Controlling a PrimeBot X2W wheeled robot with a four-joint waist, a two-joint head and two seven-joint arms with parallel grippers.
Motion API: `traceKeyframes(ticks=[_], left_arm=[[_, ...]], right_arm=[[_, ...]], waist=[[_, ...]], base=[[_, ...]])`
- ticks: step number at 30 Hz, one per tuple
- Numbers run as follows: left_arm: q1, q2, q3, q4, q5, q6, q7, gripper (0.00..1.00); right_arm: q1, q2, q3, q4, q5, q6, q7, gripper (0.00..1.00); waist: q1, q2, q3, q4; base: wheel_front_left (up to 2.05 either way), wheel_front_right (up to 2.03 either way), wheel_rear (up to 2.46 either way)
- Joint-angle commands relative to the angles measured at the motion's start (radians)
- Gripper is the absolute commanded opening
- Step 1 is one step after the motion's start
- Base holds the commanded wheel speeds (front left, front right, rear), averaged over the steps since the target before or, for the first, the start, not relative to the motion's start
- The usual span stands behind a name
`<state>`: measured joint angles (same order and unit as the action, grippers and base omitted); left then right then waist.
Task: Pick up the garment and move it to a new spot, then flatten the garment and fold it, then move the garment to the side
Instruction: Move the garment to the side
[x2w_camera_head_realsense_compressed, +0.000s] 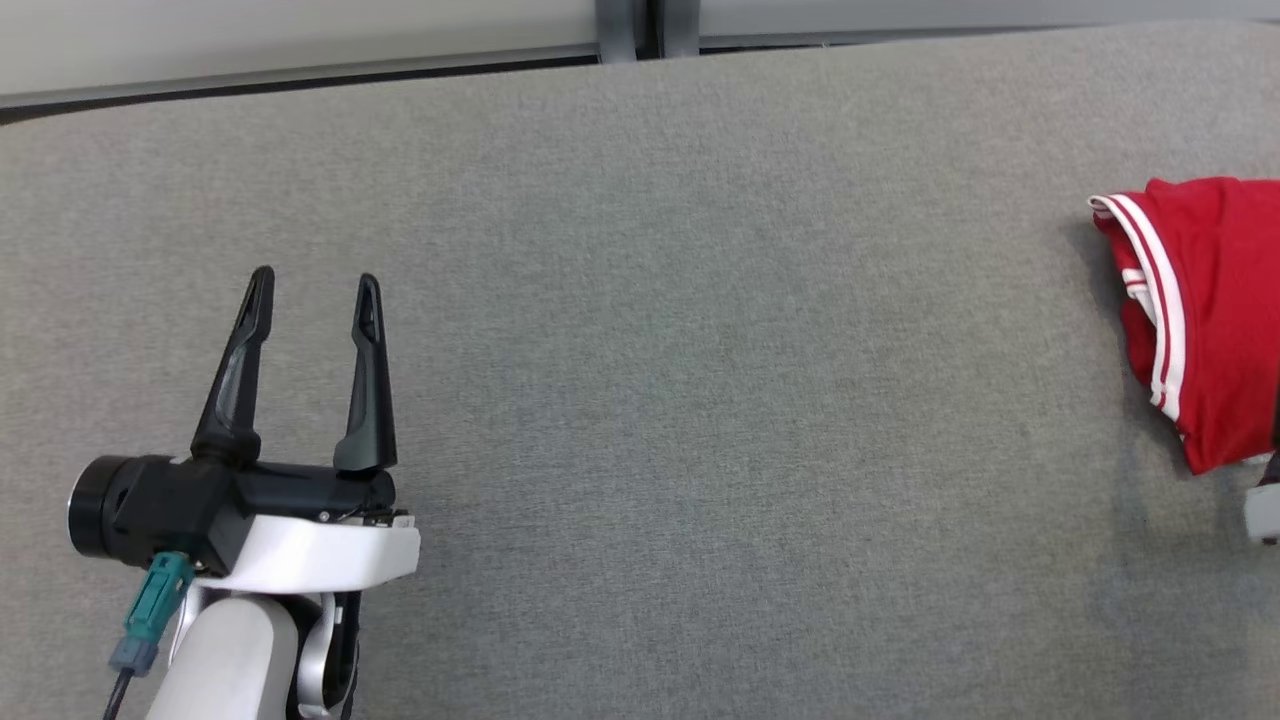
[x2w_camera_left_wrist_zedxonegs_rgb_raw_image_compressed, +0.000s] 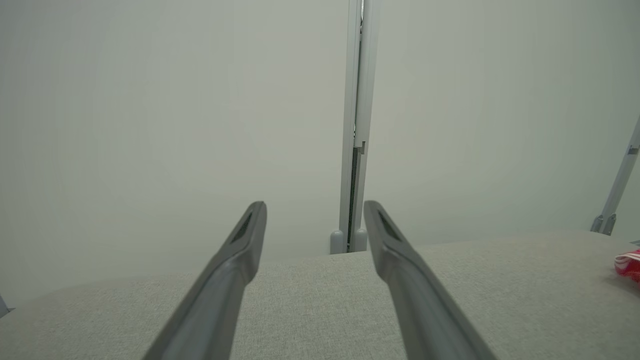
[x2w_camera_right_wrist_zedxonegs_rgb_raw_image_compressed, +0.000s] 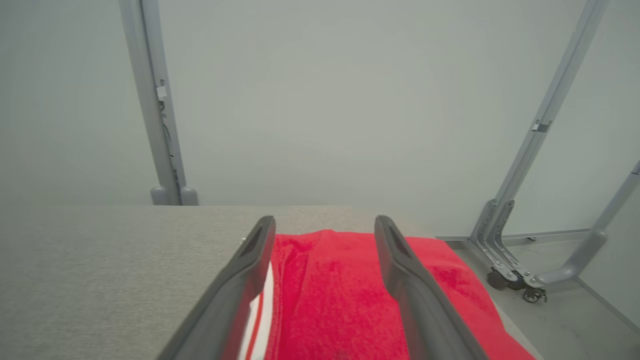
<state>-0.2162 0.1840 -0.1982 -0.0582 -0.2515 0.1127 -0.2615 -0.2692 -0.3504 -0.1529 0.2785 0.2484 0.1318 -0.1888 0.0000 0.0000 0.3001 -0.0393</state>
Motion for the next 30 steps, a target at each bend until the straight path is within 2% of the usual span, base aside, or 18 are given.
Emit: traceKeyframes(ticks=[1,2,8,13,23,30], left_arm=[[0.035,-0.010,0.023,0.000,-0.008,0.005,-0.004,1.00],[0.035,-0.010,0.023,0.000,-0.008,0.005,-0.004,1.00],[0.116,-0.034,0.101,0.012,-0.013,-0.008,-0.004,1.00],[0.184,-0.041,0.141,0.033,-0.017,-0.049,-0.004,1.00],[0.306,-0.037,0.128,0.105,0.000,-0.098,-0.004,1.00],[0.360,-0.029,0.111,0.141,0.007,-0.093,0.005,1.00]], right_arm=[[0.053,0.031,0.006,-0.078,-0.015,-0.002,0.023,1.00],[0.053,0.031,0.006,-0.078,-0.015,-0.002,0.023,1.00],[0.178,0.121,0.047,-0.268,-0.033,-0.002,0.096,1.00],[0.257,0.173,0.086,-0.355,-0.031,-0.002,0.143,1.00],[0.395,0.224,0.134,-0.390,-0.021,-0.002,0.185,1.00],[0.453,0.229,0.139,-0.402,-0.025,-0.002,0.206,1.00]], waist=[[0.0000,0.0000,-0.078,0.060],[0.0000,0.0000,-0.078,0.060],[0.0000,0.0000,-0.163,0.123],[0.0000,0.0000,-0.211,0.143],[0.0000,0.0000,-0.313,0.119],[0.0000,0.0000,-0.358,0.105]], base=[[0.00,0.00,0.00],[0.00,0.00,0.00],[0.00,0.00,0.00],[0.00,0.00,0.00],[0.00,0.00,0.00],[0.00,0.00,0.00]])
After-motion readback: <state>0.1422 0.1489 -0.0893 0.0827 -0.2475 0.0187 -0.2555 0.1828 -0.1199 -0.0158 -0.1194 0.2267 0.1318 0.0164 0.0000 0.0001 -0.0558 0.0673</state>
